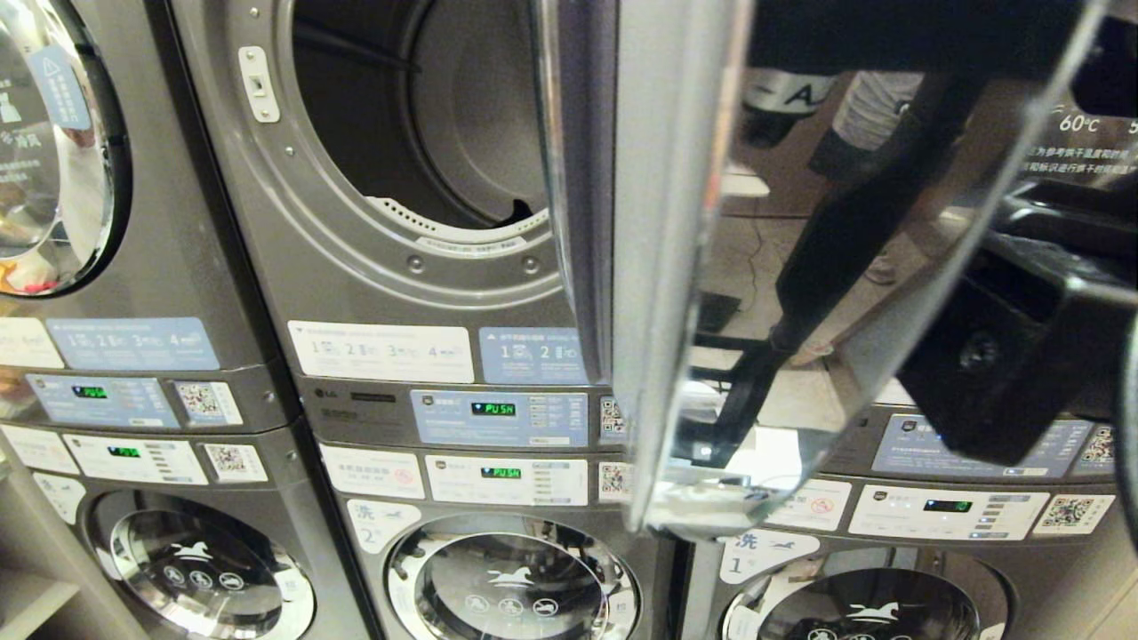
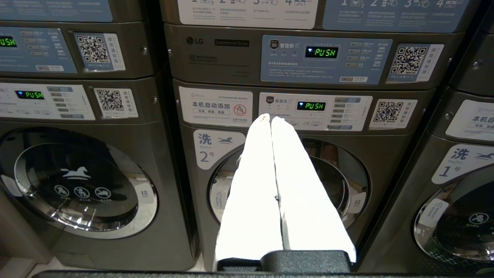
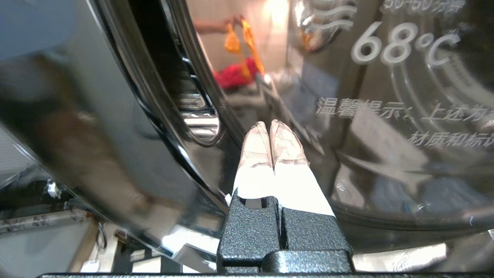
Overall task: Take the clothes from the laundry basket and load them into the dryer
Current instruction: Close the dryer
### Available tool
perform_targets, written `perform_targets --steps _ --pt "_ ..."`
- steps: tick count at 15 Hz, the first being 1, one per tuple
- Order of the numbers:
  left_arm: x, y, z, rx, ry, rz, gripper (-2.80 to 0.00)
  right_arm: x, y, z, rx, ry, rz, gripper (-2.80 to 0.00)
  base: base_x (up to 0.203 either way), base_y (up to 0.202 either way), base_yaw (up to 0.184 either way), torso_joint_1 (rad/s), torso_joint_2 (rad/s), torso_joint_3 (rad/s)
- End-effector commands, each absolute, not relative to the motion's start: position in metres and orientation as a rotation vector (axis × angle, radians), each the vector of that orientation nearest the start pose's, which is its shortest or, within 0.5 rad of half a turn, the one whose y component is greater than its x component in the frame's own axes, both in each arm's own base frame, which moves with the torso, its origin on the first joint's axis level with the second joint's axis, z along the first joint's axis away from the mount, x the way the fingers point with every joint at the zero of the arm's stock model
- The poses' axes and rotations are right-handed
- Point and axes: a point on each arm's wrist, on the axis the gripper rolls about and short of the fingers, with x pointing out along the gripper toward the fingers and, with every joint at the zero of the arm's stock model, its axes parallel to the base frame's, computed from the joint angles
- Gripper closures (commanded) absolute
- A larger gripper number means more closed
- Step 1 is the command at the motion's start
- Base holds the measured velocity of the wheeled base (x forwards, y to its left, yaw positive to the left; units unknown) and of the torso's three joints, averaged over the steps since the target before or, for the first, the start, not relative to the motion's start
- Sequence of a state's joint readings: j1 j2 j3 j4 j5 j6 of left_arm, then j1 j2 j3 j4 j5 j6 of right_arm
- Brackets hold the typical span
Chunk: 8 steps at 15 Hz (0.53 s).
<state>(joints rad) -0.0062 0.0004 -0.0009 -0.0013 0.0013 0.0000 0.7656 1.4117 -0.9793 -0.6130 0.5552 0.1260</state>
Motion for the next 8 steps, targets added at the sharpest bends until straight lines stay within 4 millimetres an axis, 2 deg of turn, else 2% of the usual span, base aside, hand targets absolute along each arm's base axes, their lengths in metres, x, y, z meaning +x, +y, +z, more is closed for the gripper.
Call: perform_targets --steps 1,5,8 --pt "-0.023 0.000 0.076 0.000 -0.002 -0.005 0.00 0.174 0.220 0.297 0.133 -0.059 1.373 0.00 0.000 0.000 0.000 0.000 0.00 0.000" --pt "-0.023 0.000 0.076 0.000 -0.002 -0.005 0.00 0.186 0.275 0.283 0.150 -0.075 1.383 0.00 0.000 0.000 0.000 0.000 0.00 0.000" --pt "-0.023 0.000 0.076 0.000 -0.003 -0.005 0.00 0.207 0.321 0.288 0.187 -0.158 1.328 0.00 0.000 0.000 0.000 0.000 0.00 0.000"
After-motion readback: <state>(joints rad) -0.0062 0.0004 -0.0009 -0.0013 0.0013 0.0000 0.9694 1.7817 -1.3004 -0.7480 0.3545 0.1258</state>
